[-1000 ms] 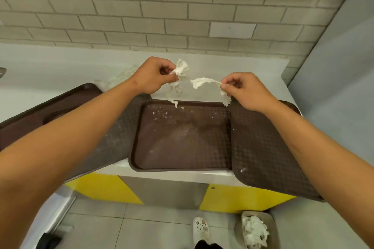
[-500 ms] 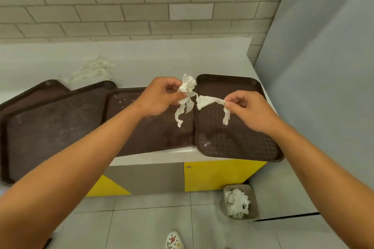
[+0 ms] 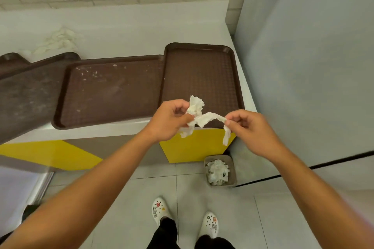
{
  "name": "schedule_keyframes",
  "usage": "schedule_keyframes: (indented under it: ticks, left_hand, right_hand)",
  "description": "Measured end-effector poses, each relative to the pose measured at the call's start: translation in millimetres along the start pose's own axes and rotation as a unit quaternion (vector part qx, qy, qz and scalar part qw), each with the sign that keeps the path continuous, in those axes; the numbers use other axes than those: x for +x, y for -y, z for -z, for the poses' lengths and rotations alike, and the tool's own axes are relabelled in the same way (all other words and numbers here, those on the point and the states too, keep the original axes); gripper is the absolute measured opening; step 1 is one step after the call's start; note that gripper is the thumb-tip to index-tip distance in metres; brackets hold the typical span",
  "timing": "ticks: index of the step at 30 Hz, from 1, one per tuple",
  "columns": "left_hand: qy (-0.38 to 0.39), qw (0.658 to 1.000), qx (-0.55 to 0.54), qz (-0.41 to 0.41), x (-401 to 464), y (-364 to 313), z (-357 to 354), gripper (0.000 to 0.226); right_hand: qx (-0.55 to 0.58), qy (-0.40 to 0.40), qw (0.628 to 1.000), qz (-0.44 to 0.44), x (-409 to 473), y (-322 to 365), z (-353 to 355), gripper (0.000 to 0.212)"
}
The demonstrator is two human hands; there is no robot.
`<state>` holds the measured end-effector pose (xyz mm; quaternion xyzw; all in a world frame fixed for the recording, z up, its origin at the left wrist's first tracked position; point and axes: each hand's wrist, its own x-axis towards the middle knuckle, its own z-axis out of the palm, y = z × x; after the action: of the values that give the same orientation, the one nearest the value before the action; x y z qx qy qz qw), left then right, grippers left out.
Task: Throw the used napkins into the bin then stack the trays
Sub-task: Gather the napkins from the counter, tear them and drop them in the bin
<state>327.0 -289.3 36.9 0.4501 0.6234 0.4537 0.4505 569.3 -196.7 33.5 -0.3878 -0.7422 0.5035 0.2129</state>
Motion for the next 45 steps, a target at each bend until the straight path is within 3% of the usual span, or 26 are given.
schedule_keyframes:
  ticks: [3, 6, 10, 13, 21, 29, 32, 34, 36, 41, 43, 45]
  left_hand:
    - [0.005, 0.999, -0.028, 0.022, -7.5, 29.1, -35.1, 0.007]
    - [0.003, 0.998, -0.043, 0.055, -12.6, 60.5, -64.5, 0.035]
    - [0.016, 0.995, -0.065, 0.074, -14.8, 98.4, -98.8, 0.012]
    - [0.006, 0.994, -0.056, 0.090, -10.7, 128.5, -122.4, 0.031]
    - [-0.005, 0.989, -0.062, 0.137, 20.2, 232.8, -171.1, 0.057]
    - [-0.022, 0.977, -0.056, 0.204, 70.9, 334.2, -206.2, 0.036]
    - [-0.027, 0.975, -0.047, 0.215, 84.2, 367.1, -216.5, 0.003]
    - [-0.028, 0.975, -0.016, 0.218, 92.4, 391.2, -222.2, 0.021]
    - [-0.023, 0.976, 0.014, 0.218, 98.9, 408.2, -228.0, 0.019]
    - [0.012, 0.967, 0.105, 0.233, 115.9, 442.5, -241.9, 0.029]
    - [0.077, 0.960, 0.132, 0.233, 118.6, 450.5, -245.3, 0.005]
    - [0.146, 0.940, 0.181, 0.251, 121.3, 463.3, -245.3, 0.042]
  right_hand:
    - [0.012, -0.004, 0.999, -0.031, -24.1, -29.7, 5.4, 0.008]
    - [0.022, -0.010, 0.997, -0.067, -43.4, -61.6, 7.0, 0.007]
    - [0.023, -0.018, 0.994, -0.104, -62.1, -104.6, 0.4, 0.009]
    - [0.029, -0.029, 0.991, -0.129, -69.2, -141.9, -11.4, 0.008]
    - [0.045, -0.076, 0.974, -0.210, -64.5, -262.7, -50.6, 0.006]
    - [0.051, -0.113, 0.955, -0.268, -42.7, -370.0, -85.8, 0.028]
    - [0.057, -0.123, 0.946, -0.296, -34.4, -406.5, -99.6, 0.029]
    - [0.047, -0.131, 0.943, -0.301, -29.9, -427.0, -108.1, 0.026]
    - [0.039, -0.140, 0.940, -0.308, -24.6, -443.5, -115.9, 0.017]
    - [0.036, -0.158, 0.931, -0.328, -13.4, -477.6, -133.8, 0.013]
    - [0.008, -0.144, 0.933, -0.329, -12.2, -488.3, -136.8, 0.019]
    - [-0.013, -0.125, 0.933, -0.338, -12.6, -496.8, -137.1, 0.029]
